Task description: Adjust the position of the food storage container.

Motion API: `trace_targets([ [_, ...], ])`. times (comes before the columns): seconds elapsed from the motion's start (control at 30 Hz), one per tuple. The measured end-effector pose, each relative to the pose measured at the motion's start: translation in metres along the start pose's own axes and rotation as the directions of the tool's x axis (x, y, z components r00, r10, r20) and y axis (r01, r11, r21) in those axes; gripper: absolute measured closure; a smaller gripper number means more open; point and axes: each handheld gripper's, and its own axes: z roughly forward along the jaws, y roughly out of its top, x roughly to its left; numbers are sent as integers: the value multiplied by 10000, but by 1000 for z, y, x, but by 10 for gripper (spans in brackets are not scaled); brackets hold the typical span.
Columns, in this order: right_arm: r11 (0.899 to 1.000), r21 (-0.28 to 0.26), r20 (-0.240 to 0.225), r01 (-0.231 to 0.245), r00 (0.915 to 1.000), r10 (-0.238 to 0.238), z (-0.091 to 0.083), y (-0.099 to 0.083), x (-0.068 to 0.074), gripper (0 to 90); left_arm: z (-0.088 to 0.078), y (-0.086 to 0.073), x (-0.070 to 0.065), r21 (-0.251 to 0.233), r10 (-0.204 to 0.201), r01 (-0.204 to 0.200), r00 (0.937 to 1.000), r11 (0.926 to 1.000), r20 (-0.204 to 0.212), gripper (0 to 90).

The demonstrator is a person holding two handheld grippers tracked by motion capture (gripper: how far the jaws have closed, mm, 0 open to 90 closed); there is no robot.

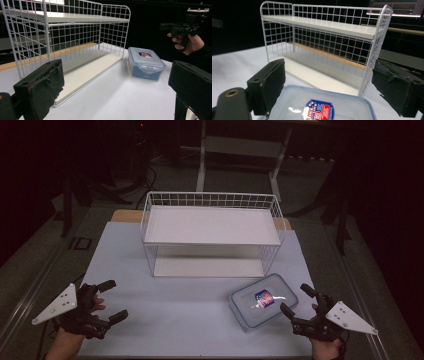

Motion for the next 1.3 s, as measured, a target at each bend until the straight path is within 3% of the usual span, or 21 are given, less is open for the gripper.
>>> trace_targets([
  [0.03,10000,-48,-42,-60,10000,60,0,1,-1,110,0,0,0,2,13,-13,10000,10000,-3,0],
  [0.17,9996,-52,536,-291,9981,293,-1,6,-2,110,0,0,0,-49,-35,35,10000,10000,-28,0],
  [0.27,9998,-144,467,-96,9989,103,-5,10,-1,110,-1,0,0,-53,-3,3,10000,10000,-59,0],
  [0.33,9999,-63,817,147,9966,-141,-8,14,0,110,-1,0,0,-55,-15,15,10000,10000,-59,0],
  [0.47,9995,299,624,103,9980,-121,-12,18,-1,173,0,0,0,-33,25,-25,10000,10000,-52,0],
  [0.5,9955,913,466,262,9984,-306,-14,18,-1,214,0,0,-1,-55,17,-17,10000,10000,-45,0],
  [0.6,9928,1178,266,199,9994,-232,-16,16,1,273,1,0,-1,-58,6,-6,10000,10000,-64,0],
  [0.67,9868,1620,-143,21,9999,2,-18,10,2,394,1,0,-1,-37,43,-43,10000,10000,-56,0],
  [0.77,9840,1780,-252,18,9997,27,-18,6,3,439,1,0,-1,-38,57,-57,10000,10000,-63,0],
  [0.8,9718,2357,-605,-89,9979,239,-17,-10,6,567,1,0,0,-47,52,-53,10000,10000,-84,0],
  [0.83,9671,2540,-754,-156,9965,359,-16,-15,6,602,1,-1,0,-37,69,-70,9999,10000,-94,0],
  [0.93,9597,2793,-1034,-315,9927,627,-14,-24,8,626,2,-1,0,-35,57,-58,9999,10000,-93,0],
  [1.0,9475,3180,-1504,-339,9849,858,-9,-35,12,702,2,-1,-1,1,108,-108,9999,9999,-80,0],
  [1.03,9475,3180,-1504,-339,9849,858,-9,-35,12,702,2,-1,-1,1,108,-108,9999,9999,-80,0],
  [1.07,9407,3385,-1782,-220,9801,871,-7,-39,15,766,2,-1,-1,5,112,-112,9999,9999,-79,0],
  [1.17,9381,3460,-1898,-142,9782,848,-5,-41,16,801,2,-1,-1,13,117,-117,9999,9999,-87,0],
  [1.2,9265,3760,-2136,130,9742,730,-1,-46,19,888,2,-1,-1,30,139,-139,9999,9999,-90,0],
  [1.3,9208,3890,-2275,287,9716,659,2,-49,21,900,2,-2,-1,32,140,-139,9999,9999,-88,0],
])
